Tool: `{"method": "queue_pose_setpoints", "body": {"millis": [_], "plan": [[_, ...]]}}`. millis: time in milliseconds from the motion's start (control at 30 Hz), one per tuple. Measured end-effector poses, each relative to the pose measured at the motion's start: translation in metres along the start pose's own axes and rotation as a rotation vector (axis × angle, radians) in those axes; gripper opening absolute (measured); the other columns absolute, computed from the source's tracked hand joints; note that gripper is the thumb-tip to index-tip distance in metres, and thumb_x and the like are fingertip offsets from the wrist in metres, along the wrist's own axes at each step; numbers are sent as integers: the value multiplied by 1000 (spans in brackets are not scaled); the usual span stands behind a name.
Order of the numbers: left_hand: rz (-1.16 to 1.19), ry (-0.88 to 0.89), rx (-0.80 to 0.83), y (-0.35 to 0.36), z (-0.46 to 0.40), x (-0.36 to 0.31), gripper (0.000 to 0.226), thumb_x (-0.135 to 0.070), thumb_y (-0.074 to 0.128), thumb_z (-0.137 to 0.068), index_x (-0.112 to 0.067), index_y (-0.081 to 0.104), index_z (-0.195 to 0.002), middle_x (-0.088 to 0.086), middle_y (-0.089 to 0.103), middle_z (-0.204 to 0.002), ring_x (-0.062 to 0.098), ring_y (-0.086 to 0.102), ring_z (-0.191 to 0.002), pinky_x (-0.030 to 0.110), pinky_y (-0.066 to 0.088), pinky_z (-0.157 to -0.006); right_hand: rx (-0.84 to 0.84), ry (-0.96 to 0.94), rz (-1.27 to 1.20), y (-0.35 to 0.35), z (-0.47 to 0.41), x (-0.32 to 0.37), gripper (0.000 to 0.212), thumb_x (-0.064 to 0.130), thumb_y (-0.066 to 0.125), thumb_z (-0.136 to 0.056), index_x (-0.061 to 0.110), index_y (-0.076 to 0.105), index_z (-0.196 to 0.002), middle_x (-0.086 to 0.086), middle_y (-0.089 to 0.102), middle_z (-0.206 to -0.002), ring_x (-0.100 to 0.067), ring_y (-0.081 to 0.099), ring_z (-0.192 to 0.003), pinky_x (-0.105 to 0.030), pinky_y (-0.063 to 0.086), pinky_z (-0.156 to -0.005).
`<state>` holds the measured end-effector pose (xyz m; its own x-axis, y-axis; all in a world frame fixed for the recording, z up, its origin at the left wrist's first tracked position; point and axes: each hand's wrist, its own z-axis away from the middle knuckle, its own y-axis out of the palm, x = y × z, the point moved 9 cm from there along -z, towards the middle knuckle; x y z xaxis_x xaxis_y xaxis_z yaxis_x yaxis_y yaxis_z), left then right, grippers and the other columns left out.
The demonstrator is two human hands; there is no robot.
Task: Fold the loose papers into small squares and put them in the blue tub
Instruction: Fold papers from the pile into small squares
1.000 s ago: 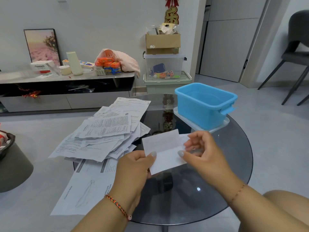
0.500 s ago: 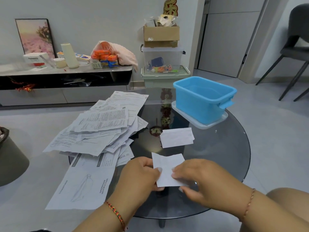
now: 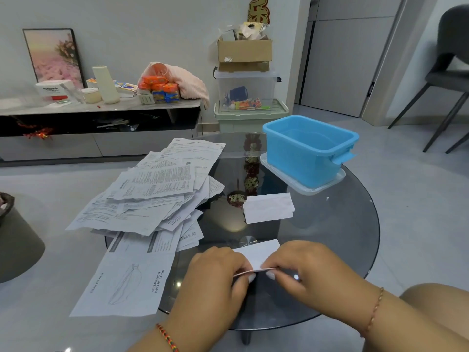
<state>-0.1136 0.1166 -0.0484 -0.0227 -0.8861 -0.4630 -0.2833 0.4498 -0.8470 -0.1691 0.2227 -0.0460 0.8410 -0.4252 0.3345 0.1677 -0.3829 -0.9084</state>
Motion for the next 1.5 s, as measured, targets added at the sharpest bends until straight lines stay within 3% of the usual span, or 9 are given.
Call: {"method": "queue_pose_setpoints", "body": {"millis": [167,500,600,700,800,967,1100,1233,1500], "plan": [[9,-31,-70,0,2,7,23,-45,49,-83,-26,56,-70,-14,52,-69,8,45,-74,26,38,-67,-17,244,-236,-3,-1,-27,12,28,64,-86,33,64,-76,20,62,-74,-2,56,-74,-13,41,-61],[-23,-261,-108,-3,0,23,31,-41,56,-88,-27,36,-68,-9,48,-69,3,42,-66,17,32,-56,-74,475,-178,-2,-10,-43,17,32,67,-83,26,55,-74,7,55,-68,-8,49,-65,-15,37,-55],[-4,-259,-97,0,-2,24,14,-40,56,-89,-34,44,-87,-11,49,-73,4,44,-70,16,35,-60,-46,504,-126,0,-14,-44,22,35,68,-82,23,53,-73,7,53,-67,-10,48,-65,-18,36,-55],[12,-250,-105,1,-2,26,34,-37,59,-87,-36,43,-116,-14,48,-85,5,49,-85,18,40,-74,-40,503,-81,0,-17,-44,31,37,71,-79,22,46,-68,7,50,-65,-10,45,-62,-16,31,-51],[-15,-177,-158,-2,-2,24,40,-31,65,-84,-39,47,-118,-17,36,-101,3,33,-97,14,30,-77,-33,521,-78,0,-17,-45,28,38,71,-79,19,50,-77,5,56,-72,-15,52,-69,-21,39,-57],[-94,97,-156,1,-5,13,12,-22,59,-73,-30,67,-74,-19,60,-82,6,46,-82,22,44,-63,-95,415,46,-8,-16,-36,29,40,72,-78,30,53,-97,14,46,-89,-8,44,-88,-17,36,-69],[-199,137,-78,3,-5,5,21,-39,47,-75,-30,65,-70,-16,56,-71,8,55,-71,23,37,-68,-140,144,121,-8,-17,-11,19,35,73,-71,28,69,-88,13,62,-91,-13,59,-87,-25,42,-75],[-271,138,-43,3,-11,6,26,-46,44,-71,-33,67,-67,-17,55,-63,6,56,-64,23,31,-75,-2,-19,187,7,-21,3,27,43,49,-76,27,72,-75,14,67,-81,-11,63,-72,-31,54,-64],[-507,302,80,9,-18,-9,36,-41,36,-73,-28,67,-58,-11,56,-50,9,56,-51,29,34,-89,139,-40,310,12,-25,6,40,48,38,-76,25,71,-74,11,68,-79,-11,61,-73,-29,51,-70]]}}
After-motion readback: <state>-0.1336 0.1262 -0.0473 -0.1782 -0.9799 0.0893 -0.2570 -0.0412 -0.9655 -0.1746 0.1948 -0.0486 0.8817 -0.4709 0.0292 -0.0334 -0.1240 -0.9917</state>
